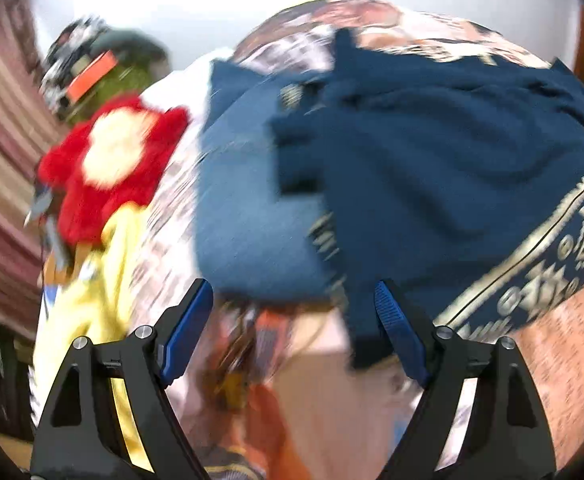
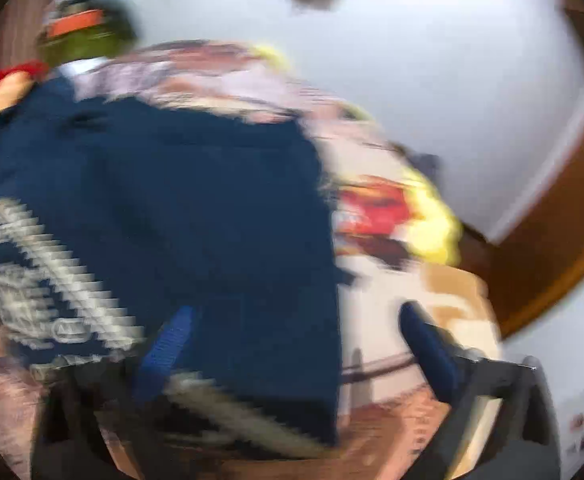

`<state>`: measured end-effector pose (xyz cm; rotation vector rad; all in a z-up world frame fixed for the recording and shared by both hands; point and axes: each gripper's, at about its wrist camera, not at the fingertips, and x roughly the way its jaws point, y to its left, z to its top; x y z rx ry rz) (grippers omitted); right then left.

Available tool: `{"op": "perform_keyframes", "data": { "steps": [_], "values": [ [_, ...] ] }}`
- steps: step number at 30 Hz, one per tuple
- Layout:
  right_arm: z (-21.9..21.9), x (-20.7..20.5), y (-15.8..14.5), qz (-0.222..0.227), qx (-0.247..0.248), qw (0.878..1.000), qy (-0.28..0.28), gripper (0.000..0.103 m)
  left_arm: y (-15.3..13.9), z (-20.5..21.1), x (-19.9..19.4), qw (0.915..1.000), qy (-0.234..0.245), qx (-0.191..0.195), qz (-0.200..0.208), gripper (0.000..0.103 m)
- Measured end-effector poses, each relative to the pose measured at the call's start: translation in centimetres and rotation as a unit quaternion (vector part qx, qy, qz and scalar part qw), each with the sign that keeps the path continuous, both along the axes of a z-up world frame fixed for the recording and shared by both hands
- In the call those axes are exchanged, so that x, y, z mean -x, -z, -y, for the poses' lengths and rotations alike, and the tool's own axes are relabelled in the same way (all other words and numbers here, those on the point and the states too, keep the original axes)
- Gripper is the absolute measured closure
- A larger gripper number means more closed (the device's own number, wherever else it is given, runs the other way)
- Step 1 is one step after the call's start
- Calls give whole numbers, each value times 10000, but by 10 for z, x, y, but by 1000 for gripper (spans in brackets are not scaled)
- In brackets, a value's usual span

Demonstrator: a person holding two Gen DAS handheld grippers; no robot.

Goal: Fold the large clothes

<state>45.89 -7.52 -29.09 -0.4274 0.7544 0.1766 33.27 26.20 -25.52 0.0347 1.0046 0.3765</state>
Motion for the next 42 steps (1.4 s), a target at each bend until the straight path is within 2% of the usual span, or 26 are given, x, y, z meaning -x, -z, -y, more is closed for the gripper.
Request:
{"op": "perform_keyframes", "data": {
  "steps": [3, 5, 8, 11, 14, 18, 21, 25, 27, 29, 31, 32, 34, 36, 37, 38, 42],
  "values": [
    [39, -14, 5, -809, -820, 9930, 261, 0, -2, -15, 21, 9990, -381, 219, 104, 19],
    [54, -13, 1, -957, -1075, 9890, 332, 0, -5, -24, 35, 9970, -612, 440, 181, 19],
    [65, -5, -14, -800, -1034, 9907, 376, 0, -12, -27, 53, 9933, -842, 704, 351, 19],
    [62, 10, -37, -700, -1135, 9907, 263, 0, -19, -19, 62, 9888, -879, 1052, 589, 19],
    [55, 24, -55, -673, -1253, 9898, 50, 0, -20, -6, 63, 9814, -741, 1621, 715, 19],
    [35, 43, -71, -520, -1349, 9890, -303, 0, -10, 16, 51, 9676, -436, 2393, 674, 19],
    [17, 50, -70, -541, -1397, 9870, -575, 0, 3, 28, 39, 9523, -311, 2956, 690, 19],
    [-6, 57, -60, -516, -1406, 9844, -922, 0, 29, 34, 16, 9212, -272, 3813, 732, 19],
    [-14, 54, -51, -631, -1352, 9834, -1028, 0, 40, 33, 6, 9093, -276, 4080, 773, 19],
    [-22, 51, -43, -795, -1314, 9820, -1103, 0, 52, 30, -6, 8887, -289, 4491, 872, 19],
    [-26, 47, -36, -931, -1314, 9804, -1136, 0, 56, 25, -14, 8750, -345, 4709, 1073, 19],
    [-27, 43, -31, -991, -1311, 9800, -1126, 0, 55, 23, -18, 8730, -383, 4712, 1203, 20],
    [-29, 38, -25, -1059, -1314, 9797, -1080, 0, 49, 20, -25, 8738, -467, 4655, 1327, 30],
    [-29, 32, -18, -1153, -1311, 9801, -949, 0, 37, 20, -28, 8730, -436, 4631, 1470, 34],
    [-28, 29, -15, -1201, -1321, 9798, -898, 0, 26, 22, -26, 8754, -382, 4548, 1594, 41],
    [-27, 25, -11, -1293, -1375, 9786, -821, 0, 19, 24, -25, 8786, -369, 4457, 1676, 43],
    [-20, 13, -2, -1535, -1645, 9719, -687, 0, -19, 39, -20, 8972, -88, 3927, 2020, 43]
  ]
}}
